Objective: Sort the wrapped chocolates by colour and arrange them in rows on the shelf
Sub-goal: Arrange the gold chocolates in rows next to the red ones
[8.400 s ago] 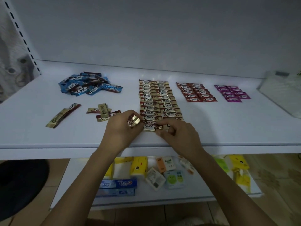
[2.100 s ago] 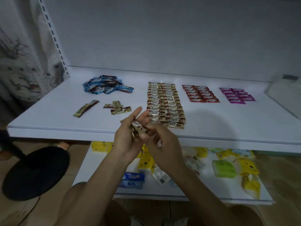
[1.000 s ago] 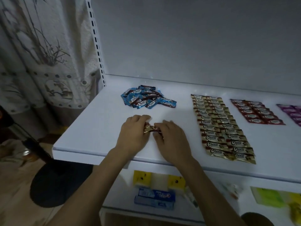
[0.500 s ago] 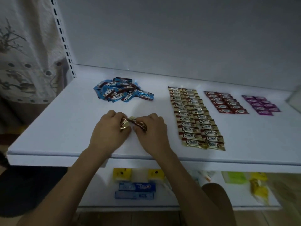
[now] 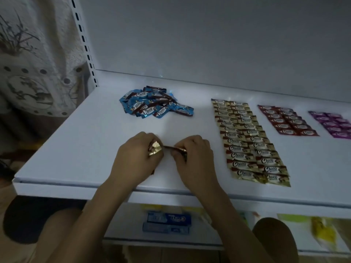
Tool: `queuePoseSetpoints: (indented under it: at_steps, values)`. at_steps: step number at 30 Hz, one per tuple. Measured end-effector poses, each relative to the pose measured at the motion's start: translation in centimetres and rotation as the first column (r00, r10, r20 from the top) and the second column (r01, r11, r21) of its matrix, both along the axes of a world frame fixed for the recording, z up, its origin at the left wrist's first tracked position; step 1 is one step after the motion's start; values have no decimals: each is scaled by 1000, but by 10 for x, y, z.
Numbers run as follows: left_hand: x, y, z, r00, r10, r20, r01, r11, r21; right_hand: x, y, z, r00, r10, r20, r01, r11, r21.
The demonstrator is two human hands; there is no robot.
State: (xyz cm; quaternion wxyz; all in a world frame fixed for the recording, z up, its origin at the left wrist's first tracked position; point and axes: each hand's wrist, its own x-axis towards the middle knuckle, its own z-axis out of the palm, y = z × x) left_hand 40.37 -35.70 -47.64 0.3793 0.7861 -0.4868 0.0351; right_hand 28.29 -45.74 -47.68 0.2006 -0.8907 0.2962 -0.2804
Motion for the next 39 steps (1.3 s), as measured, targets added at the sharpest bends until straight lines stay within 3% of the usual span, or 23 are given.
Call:
queuePoseSetpoints:
  at_steps: [6,10,12,14,16,17,18,20,21,22,23,26,31,33,36,39]
  values:
    - [-9,3,18,979,21,-202,-19,1000,10,1,2,8,997,-58,-52,55,997,-55]
    - [-15,-9,34,818,-63,-571,-2,994,-114,3,-10,20,978,-152,-143,118,968,-223]
    - [-22,-23,37,801,-90,-592,33,994,-107,3,-23,29,957,-223,-187,172,951,-256]
    - [-29,-37,40,797,-101,-595,32,992,-125,6,-37,36,964,-221,-145,202,970,-134]
    - [-30,-53,45,738,-82,-669,-47,984,-172,13,-46,49,971,-222,85,204,962,181]
    - [-28,-61,47,663,-52,-747,-127,975,-182,18,-49,56,946,-249,209,185,941,285]
    - [-26,-69,50,522,-47,-852,-213,960,-183,25,-49,64,918,-271,288,176,932,316]
    - [-26,-85,61,89,-228,-970,-277,929,-244,39,-43,75,904,-258,341,162,945,286]
    - [-27,-91,66,-97,-348,-933,-274,910,-311,46,-39,77,910,-247,333,160,950,268]
    - [-28,-96,70,-205,-448,-870,-285,878,-384,52,-35,77,917,-249,313,171,952,255]
    - [-29,-100,72,-252,-525,-813,-310,840,-446,58,-34,74,919,-255,301,183,952,247]
    - [-26,-105,71,-286,-640,-714,-379,759,-529,70,-39,63,887,-263,380,149,941,303]
    - [-21,-110,62,-355,-591,-724,-402,796,-452,81,-44,50,857,-289,426,145,930,338]
    - [-19,-113,59,-298,-518,-802,-379,835,-399,82,-46,48,807,-335,486,129,903,410]
    - [-10,-121,53,-128,-349,-928,-356,890,-286,83,-52,49,747,-387,541,72,855,514]
    - [-5,-123,52,-198,-382,-903,-356,886,-296,88,-57,47,669,-487,561,-23,742,671]
